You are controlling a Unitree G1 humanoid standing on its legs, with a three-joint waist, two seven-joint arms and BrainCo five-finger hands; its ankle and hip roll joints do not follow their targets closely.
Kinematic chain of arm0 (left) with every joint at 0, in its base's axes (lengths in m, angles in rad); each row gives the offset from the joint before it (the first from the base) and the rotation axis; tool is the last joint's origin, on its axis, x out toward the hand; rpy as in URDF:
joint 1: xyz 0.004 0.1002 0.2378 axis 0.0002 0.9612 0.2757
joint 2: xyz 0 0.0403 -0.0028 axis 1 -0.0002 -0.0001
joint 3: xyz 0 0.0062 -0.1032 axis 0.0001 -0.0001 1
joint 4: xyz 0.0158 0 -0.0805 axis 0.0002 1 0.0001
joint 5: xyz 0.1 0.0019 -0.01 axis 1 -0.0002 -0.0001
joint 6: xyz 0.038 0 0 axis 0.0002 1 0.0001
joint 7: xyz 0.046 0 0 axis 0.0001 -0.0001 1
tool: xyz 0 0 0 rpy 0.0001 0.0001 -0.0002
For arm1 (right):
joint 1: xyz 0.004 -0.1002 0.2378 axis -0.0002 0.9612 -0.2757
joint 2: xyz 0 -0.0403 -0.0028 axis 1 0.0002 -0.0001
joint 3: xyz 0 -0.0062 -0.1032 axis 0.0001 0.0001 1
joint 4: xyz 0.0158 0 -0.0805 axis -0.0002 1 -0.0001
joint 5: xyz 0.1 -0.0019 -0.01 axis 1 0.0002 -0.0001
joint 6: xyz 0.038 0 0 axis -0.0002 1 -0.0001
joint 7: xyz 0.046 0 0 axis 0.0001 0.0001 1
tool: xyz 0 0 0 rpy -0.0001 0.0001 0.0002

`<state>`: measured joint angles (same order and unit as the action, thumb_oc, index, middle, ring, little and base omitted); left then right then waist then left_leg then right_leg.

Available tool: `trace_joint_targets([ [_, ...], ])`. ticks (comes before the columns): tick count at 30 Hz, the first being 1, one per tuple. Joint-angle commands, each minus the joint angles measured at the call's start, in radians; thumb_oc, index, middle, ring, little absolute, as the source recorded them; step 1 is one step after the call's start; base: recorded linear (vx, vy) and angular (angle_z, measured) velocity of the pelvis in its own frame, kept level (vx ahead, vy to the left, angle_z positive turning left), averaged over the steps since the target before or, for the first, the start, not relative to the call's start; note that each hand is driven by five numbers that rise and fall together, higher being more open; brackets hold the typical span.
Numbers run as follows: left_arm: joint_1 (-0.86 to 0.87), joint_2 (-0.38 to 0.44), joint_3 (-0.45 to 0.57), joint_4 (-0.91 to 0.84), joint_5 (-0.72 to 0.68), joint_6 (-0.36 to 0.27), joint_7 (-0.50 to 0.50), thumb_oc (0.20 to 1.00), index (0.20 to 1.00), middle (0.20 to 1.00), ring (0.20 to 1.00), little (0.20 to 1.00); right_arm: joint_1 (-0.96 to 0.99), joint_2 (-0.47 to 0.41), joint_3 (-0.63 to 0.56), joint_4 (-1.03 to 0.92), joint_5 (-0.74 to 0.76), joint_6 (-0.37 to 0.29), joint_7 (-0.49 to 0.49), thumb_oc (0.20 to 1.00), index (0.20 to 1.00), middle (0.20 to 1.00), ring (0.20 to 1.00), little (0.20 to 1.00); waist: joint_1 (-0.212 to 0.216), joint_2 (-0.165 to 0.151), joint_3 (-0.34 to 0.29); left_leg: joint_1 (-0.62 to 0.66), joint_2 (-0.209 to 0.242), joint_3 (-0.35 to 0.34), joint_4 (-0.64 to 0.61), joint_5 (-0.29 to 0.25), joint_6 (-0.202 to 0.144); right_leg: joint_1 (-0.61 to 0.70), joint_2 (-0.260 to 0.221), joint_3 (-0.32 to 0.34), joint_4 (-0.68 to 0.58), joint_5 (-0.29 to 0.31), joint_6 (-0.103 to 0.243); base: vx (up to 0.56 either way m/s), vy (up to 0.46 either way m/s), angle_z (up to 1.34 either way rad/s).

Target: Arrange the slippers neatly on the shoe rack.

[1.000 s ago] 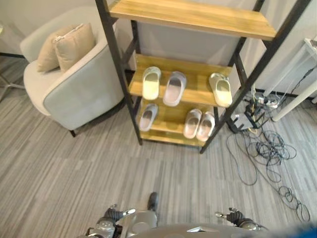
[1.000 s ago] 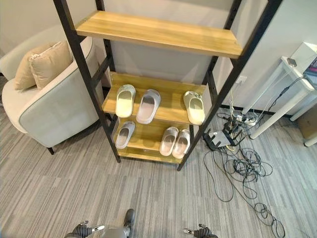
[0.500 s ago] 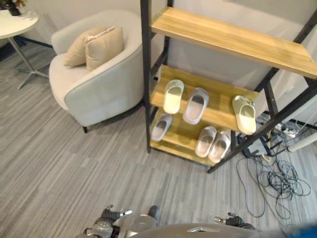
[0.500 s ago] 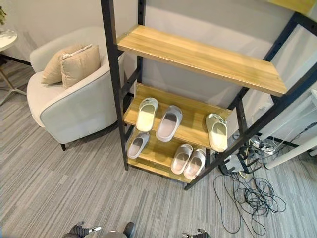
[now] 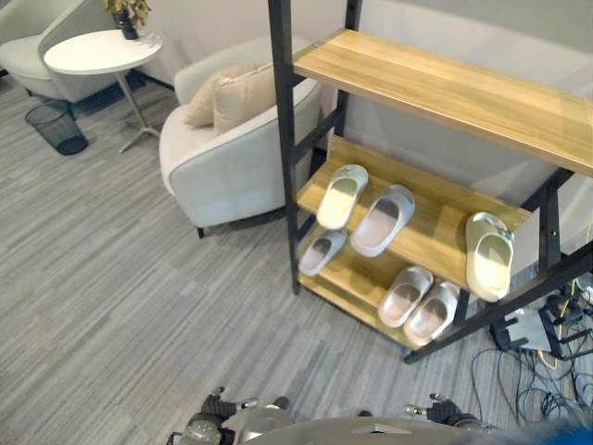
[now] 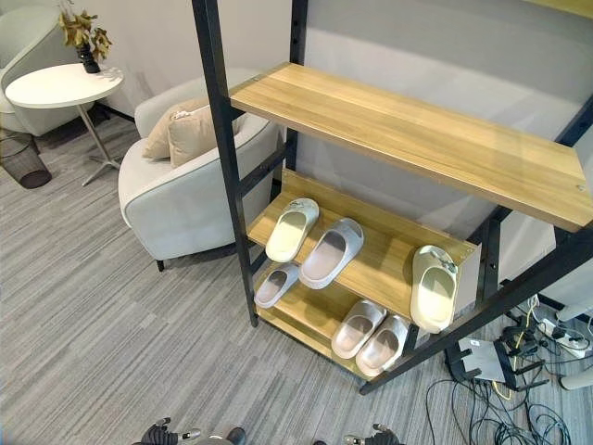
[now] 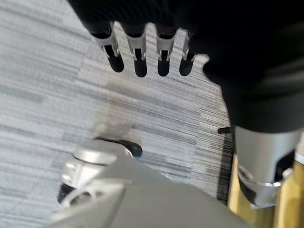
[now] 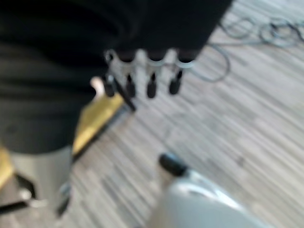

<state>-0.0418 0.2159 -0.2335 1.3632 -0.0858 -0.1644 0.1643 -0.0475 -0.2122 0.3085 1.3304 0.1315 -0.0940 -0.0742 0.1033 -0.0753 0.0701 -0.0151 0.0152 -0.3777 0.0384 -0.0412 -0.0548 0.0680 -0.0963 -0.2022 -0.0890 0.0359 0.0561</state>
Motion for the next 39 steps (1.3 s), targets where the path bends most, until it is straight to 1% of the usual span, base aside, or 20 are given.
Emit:
trace_joint_targets([
  [1,-0.066,0.018,-0.011,0.022,0.018,-0.023,-0.009,1.0,1.0,1.0,1.0,1.0,-0.007,-0.007,0.031,-0.031,-0.016,-0.018,0.004,1.0,1.0,1.0,1.0,1.0,0.011,-0.007,0.003,-0.059,0.022,0.01,0.025,0.015,-0.013,0.005,-0.067,0.027,0.127,-0.081,0.04,-0.01,-0.11,0.21],
  [6,-0.055,0.006,-0.023,0.022,0.024,-0.022,-0.016,1.0,1.0,1.0,1.0,1.0,-0.029,-0.013,0.05,-0.083,-0.006,-0.038,-0.001,1.0,1.0,1.0,1.0,1.0,0.016,0.009,0.002,-0.048,0.036,-0.011,0.02,0.025,-0.026,0.021,-0.049,0.008,0.139,-0.106,0.027,0.01,-0.083,0.05],
  [9,-0.051,0.003,-0.031,0.018,0.03,-0.022,-0.017,1.0,1.0,1.0,1.0,1.0,-0.037,-0.014,0.059,-0.103,-0.006,-0.046,-0.004,1.0,1.0,1.0,1.0,1.0,0.016,0.017,0.004,-0.045,0.039,-0.018,0.019,0.026,-0.029,0.022,-0.047,0.002,0.146,-0.114,0.024,0.02,-0.023,0.02],
  [11,-0.047,0.003,-0.058,0.004,0.056,-0.026,-0.015,1.0,1.0,1.0,1.0,1.0,-0.06,-0.023,0.097,-0.158,-0.032,-0.061,-0.013,1.0,1.0,1.0,1.0,1.0,0.019,0.032,0.013,-0.046,0.037,-0.029,0.021,0.027,-0.029,0.02,-0.05,-0.01,0.166,-0.126,0.022,0.02,-0.012,0.08],
  [14,-0.045,0.004,-0.067,-0.005,0.062,-0.03,-0.016,1.0,1.0,1.0,1.0,1.0,-0.073,-0.029,0.117,-0.19,-0.04,-0.071,-0.015,1.0,1.0,1.0,1.0,1.0,0.02,0.04,0.019,-0.047,0.032,-0.035,0.019,0.029,-0.029,0.019,-0.053,-0.015,0.169,-0.128,0.022,0.0,0.001,0.14],
  [15,-0.039,0.03,-0.053,-0.004,0.064,-0.032,-0.049,1.0,1.0,1.0,1.0,1.0,-0.062,-0.191,0.055,-0.196,-0.013,-0.072,0.085,1.0,1.0,1.0,1.0,1.0,0.01,0.039,0.02,-0.04,0.037,-0.03,0.013,0.028,-0.032,0.023,-0.052,-0.015,0.171,-0.133,0.024,0.01,0.015,0.21],
  [16,-0.025,0.027,-0.052,-0.023,0.072,-0.044,-0.038,1.0,1.0,1.0,1.0,1.0,-0.017,-0.227,0.142,-0.366,-0.113,-0.193,0.033,1.0,1.0,1.0,1.0,1.0,0.001,0.046,0.025,-0.039,0.038,-0.024,0.005,0.033,-0.028,0.02,-0.055,-0.014,0.17,-0.128,0.028,-0.01,0.059,0.19],
  [17,-0.008,0.031,-0.05,-0.045,0.091,-0.047,-0.035,1.0,1.0,1.0,1.0,1.0,0.016,-0.149,0.144,-0.356,-0.128,-0.123,0.031,1.0,1.0,1.0,1.0,1.0,-0.009,0.056,0.03,-0.042,0.035,-0.015,-0.008,0.04,-0.027,0.014,-0.061,-0.014,0.167,-0.123,0.032,-0.03,0.1,0.04],
  [20,-0.006,0.026,-0.049,-0.028,0.09,-0.048,-0.037,1.0,1.0,1.0,1.0,1.0,0.023,-0.127,0.171,-0.348,-0.152,-0.115,0.035,1.0,1.0,1.0,1.0,1.0,-0.01,0.062,0.031,-0.041,0.032,-0.012,-0.016,0.045,-0.027,0.013,-0.067,-0.019,0.167,-0.123,0.033,0.0,0.055,-0.02],
  [23,-0.004,0.024,-0.06,-0.026,0.103,-0.05,-0.022,1.0,1.0,1.0,1.0,1.0,-0.002,-0.125,0.191,-0.408,-0.159,-0.127,0.026,1.0,1.0,1.0,1.0,1.0,0.0,0.069,0.038,-0.045,0.022,-0.02,-0.024,0.049,-0.026,0.017,-0.082,-0.043,0.169,-0.126,0.038,0.03,0.064,0.04],
  [25,-0.004,0.024,-0.06,-0.026,0.103,-0.05,-0.022,1.0,1.0,1.0,1.0,1.0,-0.002,-0.126,0.191,-0.408,-0.159,-0.126,0.026,1.0,1.0,1.0,1.0,1.0,-0.001,0.069,0.038,-0.045,0.021,-0.021,-0.024,0.049,-0.026,0.017,-0.082,-0.045,0.169,-0.126,0.038,0.02,0.031,0.06],
  [28,0.006,0.019,-0.072,-0.043,0.114,-0.057,-0.019,1.0,1.0,1.0,1.0,1.0,-0.057,-0.118,0.221,-0.428,-0.152,-0.142,0.022,1.0,1.0,1.0,1.0,1.0,0.023,0.073,0.044,-0.054,0.008,-0.031,-0.025,0.051,-0.022,0.018,-0.093,-0.068,0.168,-0.125,0.044,0.03,0.053,0.2],
  [31,0.009,0.016,-0.073,-0.044,0.115,-0.057,-0.019,1.0,1.0,1.0,1.0,1.0,-0.066,-0.111,0.226,-0.429,-0.152,-0.145,0.021,1.0,1.0,1.0,1.0,1.0,0.028,0.073,0.045,-0.054,0.007,-0.033,-0.026,0.05,-0.021,0.019,-0.095,-0.073,0.167,-0.124,0.045,0.02,0.026,0.17],
  [37,0.027,0.004,-0.09,-0.067,0.118,-0.063,-0.016,1.0,1.0,1.0,1.0,1.0,-0.114,-0.082,0.25,-0.446,-0.135,-0.166,0.01,1.0,1.0,1.0,1.0,1.0,0.058,0.074,0.049,-0.062,0.0,-0.044,-0.033,0.054,-0.016,0.017,-0.098,-0.083,0.164,-0.127,0.049,0.02,0.03,0.05],
  [39,0.027,0.003,-0.094,-0.071,0.12,-0.064,-0.016,1.0,1.0,1.0,1.0,1.0,-0.12,-0.078,0.257,-0.449,-0.134,-0.167,0.012,1.0,1.0,1.0,1.0,1.0,0.062,0.074,0.049,-0.063,-0.001,-0.047,-0.034,0.055,-0.016,0.017,-0.098,-0.086,0.163,-0.127,0.05,0.01,0.02,0.07],
])
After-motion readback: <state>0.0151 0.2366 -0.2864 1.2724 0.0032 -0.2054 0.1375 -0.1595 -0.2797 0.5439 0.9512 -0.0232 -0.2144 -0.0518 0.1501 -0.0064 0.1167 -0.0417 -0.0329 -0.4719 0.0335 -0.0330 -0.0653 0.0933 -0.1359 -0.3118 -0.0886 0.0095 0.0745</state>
